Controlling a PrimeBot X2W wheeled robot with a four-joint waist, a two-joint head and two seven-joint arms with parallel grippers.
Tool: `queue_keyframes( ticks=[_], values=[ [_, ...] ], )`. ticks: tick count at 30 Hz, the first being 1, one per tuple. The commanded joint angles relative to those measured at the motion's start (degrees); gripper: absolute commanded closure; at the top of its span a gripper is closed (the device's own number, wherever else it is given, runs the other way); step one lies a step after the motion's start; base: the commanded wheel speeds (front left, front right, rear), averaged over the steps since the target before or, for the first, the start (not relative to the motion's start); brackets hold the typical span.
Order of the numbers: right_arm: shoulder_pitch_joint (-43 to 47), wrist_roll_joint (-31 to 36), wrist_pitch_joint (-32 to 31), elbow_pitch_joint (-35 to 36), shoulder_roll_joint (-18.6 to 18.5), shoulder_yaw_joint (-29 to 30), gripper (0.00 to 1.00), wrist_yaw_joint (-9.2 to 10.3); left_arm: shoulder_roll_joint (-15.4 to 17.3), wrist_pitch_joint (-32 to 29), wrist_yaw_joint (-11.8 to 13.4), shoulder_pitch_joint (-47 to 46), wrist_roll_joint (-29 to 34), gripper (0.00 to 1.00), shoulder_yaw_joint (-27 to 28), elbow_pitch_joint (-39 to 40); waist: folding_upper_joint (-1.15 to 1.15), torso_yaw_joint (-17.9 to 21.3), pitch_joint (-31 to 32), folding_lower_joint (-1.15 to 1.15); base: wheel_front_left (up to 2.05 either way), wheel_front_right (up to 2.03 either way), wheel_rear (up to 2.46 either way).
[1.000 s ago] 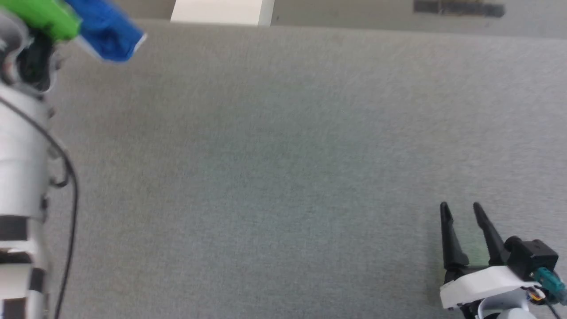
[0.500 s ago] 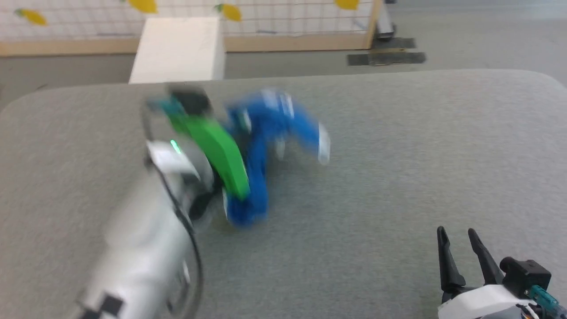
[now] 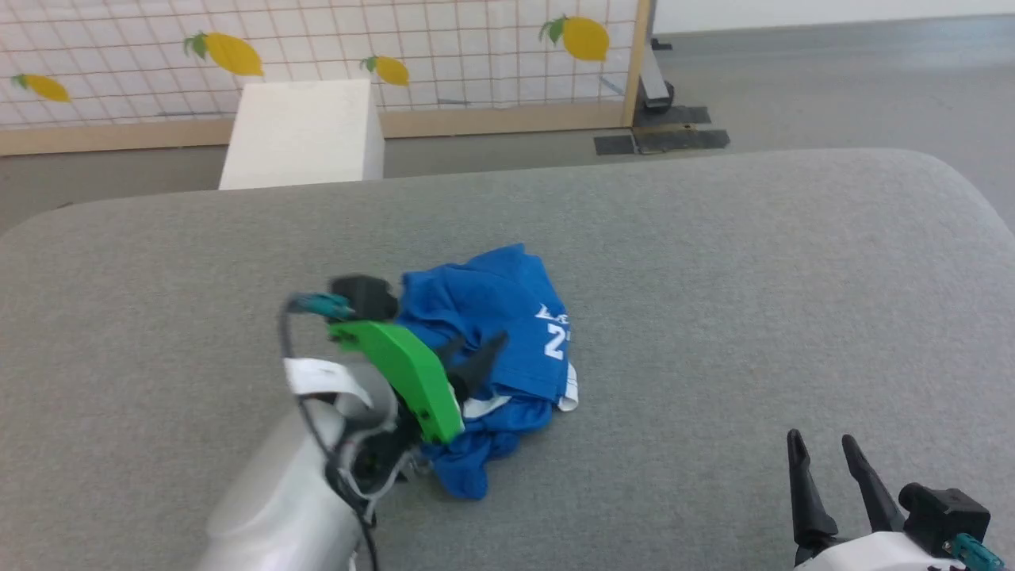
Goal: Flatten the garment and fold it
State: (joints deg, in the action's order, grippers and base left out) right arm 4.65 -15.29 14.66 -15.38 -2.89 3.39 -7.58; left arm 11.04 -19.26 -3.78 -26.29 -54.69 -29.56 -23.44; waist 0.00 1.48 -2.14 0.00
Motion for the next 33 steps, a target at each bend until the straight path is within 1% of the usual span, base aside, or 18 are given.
queue_keyframes(
  ticks=[1, 2, 4, 5, 7, 9, 11, 12, 13, 15, 18, 22, 26, 29, 33],
  values=[
    [0.4, -0.6, 0.3, -0.1, 0.0, -0.2, 0.0, 0.09, 1.0, 1.9, 1.0, 1.1, -0.9, 0.0, 2.1, 2.0, 0.0, -2.0, 1.6, 0.0, 0.0, 0.0, 0.0],
    [0.4, -0.8, 0.3, -0.1, 0.0, -0.3, 0.0, 0.09, 1.5, 3.5, 1.7, 1.7, -1.1, 0.0, 3.5, 3.4, 0.0, -2.4, 1.9, 0.0, 0.0, 0.0, 0.0],
    [0.5, -1.1, 0.3, -0.1, 0.0, -0.4, 0.0, 0.09, 3.1, 8.7, 3.6, 3.4, 0.0, 0.0, 6.7, 5.9, 0.0, -3.1, 2.5, 0.0, 0.0, 0.0, 0.0],
    [0.5, -1.3, 0.3, -0.2, 0.0, -0.4, 0.0, 0.09, 4.0, 12.6, 4.4, 4.7, 1.1, 0.0, 8.4, 7.1, 0.0, -3.4, 2.9, 0.0, 0.0, 0.0, 0.0],
    [0.5, -1.5, 0.3, -0.2, 0.0, -0.5, 0.0, 0.09, 5.7, 18.3, 5.4, 7.9, 3.3, 0.0, 10.4, 8.0, 0.0, -3.8, 3.5, 0.0, 0.0, 0.0, 0.0],
    [0.6, -1.6, 0.3, -0.2, 0.0, -0.5, 0.0, 0.09, 7.0, 25.1, 6.3, 11.2, 6.5, 0.0, 11.7, 8.6, 0.0, -4.2, 3.9, 0.0, 0.0, 0.0, 0.0],
    [0.8, -1.1, 0.3, -0.3, 0.0, -0.6, 0.0, 0.09, 8.2, 30.8, 7.0, 14.5, 10.3, 0.0, 11.9, 8.4, 0.0, -4.5, 4.4, 0.0, 0.0, 0.0, 0.0],
    [0.9, -1.1, 0.3, -0.3, 0.0, -0.6, 0.0, 0.09, 8.2, 32.2, 7.2, 15.9, 11.5, 0.0, 12.1, 8.3, 0.0, -4.5, 4.6, 0.0, 0.0, 0.0, 0.0],
    [1.0, -1.1, 0.3, -0.4, 0.0, -0.7, 0.0, 0.09, 8.6, 33.4, 7.5, 17.3, 13.9, 0.0, 12.2, 8.4, 0.0, -4.6, 4.7, 0.0, 0.0, 0.0, 0.0],
    [1.0, -0.8, 0.3, -0.6, 0.0, -0.8, 0.0, 0.09, 8.2, 34.1, 8.0, 19.7, 18.0, 0.0, 12.5, 9.0, 0.0, -4.7, 5.0, 0.0, 0.0, 0.0, 0.0],
    [0.8, -0.4, 0.2, -2.1, 0.0, -1.2, 0.0, 0.09, 6.4, 34.2, 8.4, 22.6, 24.4, 0.0, 15.1, 12.6, 0.0, -4.7, 5.0, 0.0, 0.0, 0.0, 0.0],
    [-2.1, 0.4, -3.2, -4.7, 0.0, -2.3, 0.0, 0.09, 2.8, 34.2, 7.2, 27.1, 29.6, 0.0, 18.2, 15.3, 0.0, -3.9, 4.8, 0.0, 0.0, 0.0, 0.0],
    [-9.0, 1.8, -11.1, -6.5, 0.0, -4.6, 0.0, 0.09, 0.3, 34.2, 5.3, 29.0, 32.7, 0.0, 21.1, 17.1, 0.0, -3.1, 3.1, 0.0, 0.0, 0.0, 0.0],
    [-16.9, 3.6, -19.3, -8.1, 0.0, -6.9, 0.0, 0.09, -1.3, 34.3, 3.5, 28.9, 34.4, 0.0, 23.2, 18.0, 0.0, -3.2, 1.1, 0.0, 0.0, 0.0, 0.0],
    [-26.7, 6.3, -31.3, -11.4, 0.0, -10.2, 0.0, 0.09, -2.8, 34.3, 1.0, 27.1, 36.0, 0.0, 25.2, 18.7, 0.0, -5.0, -2.5, 0.0, 0.0, 0.0, 0.0]
  ],
)
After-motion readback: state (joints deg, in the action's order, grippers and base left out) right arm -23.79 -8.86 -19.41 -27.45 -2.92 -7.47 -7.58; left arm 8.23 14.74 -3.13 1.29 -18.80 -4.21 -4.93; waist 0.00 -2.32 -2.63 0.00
